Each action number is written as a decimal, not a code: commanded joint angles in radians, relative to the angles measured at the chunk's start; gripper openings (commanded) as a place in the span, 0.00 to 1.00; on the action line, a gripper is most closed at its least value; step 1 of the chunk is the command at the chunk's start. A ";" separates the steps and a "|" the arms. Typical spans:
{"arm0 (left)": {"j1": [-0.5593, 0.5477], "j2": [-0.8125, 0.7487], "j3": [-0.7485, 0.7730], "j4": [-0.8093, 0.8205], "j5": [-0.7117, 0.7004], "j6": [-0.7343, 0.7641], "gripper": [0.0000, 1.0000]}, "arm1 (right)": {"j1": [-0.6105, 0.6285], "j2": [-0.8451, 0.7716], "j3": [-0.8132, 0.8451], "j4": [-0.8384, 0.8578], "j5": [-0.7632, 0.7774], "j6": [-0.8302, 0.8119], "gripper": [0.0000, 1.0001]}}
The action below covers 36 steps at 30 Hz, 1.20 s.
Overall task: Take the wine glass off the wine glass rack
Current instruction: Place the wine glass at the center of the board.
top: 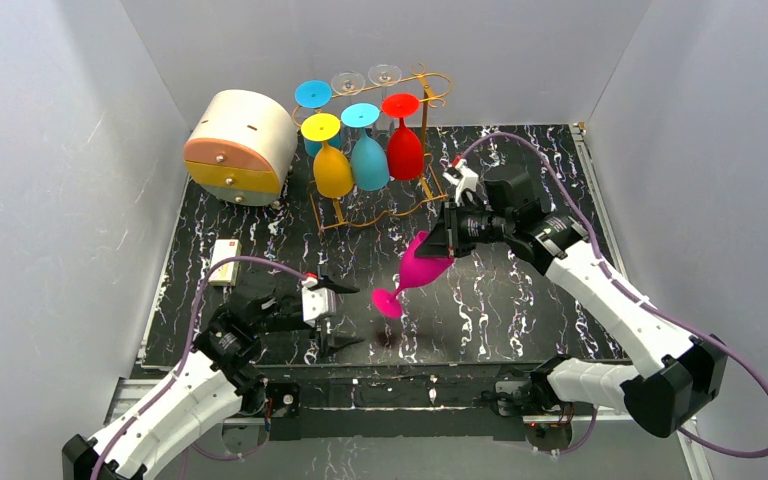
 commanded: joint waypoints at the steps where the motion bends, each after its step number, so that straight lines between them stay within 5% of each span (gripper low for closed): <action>1: 0.005 -0.023 -0.018 0.094 -0.073 -0.097 0.98 | 0.001 -0.054 0.001 -0.001 0.298 -0.009 0.01; 5: 0.004 -0.052 -0.026 0.112 -0.120 -0.131 0.98 | 0.001 -0.073 -0.002 0.015 0.448 -0.011 0.01; 10: 0.004 -0.067 0.016 0.089 -0.514 -0.408 0.98 | 0.002 -0.074 0.003 0.001 0.657 -0.038 0.01; 19: 0.004 -0.025 0.167 -0.169 -0.960 -0.536 0.98 | -0.029 -0.002 0.015 0.039 1.169 -0.147 0.01; 27: 0.004 0.034 0.230 -0.300 -1.205 -0.528 0.98 | -0.297 0.226 0.145 0.028 0.937 -0.159 0.01; 36: 0.004 -0.062 0.223 -0.307 -1.313 -0.575 0.98 | -0.326 0.496 0.364 0.008 0.889 -0.204 0.01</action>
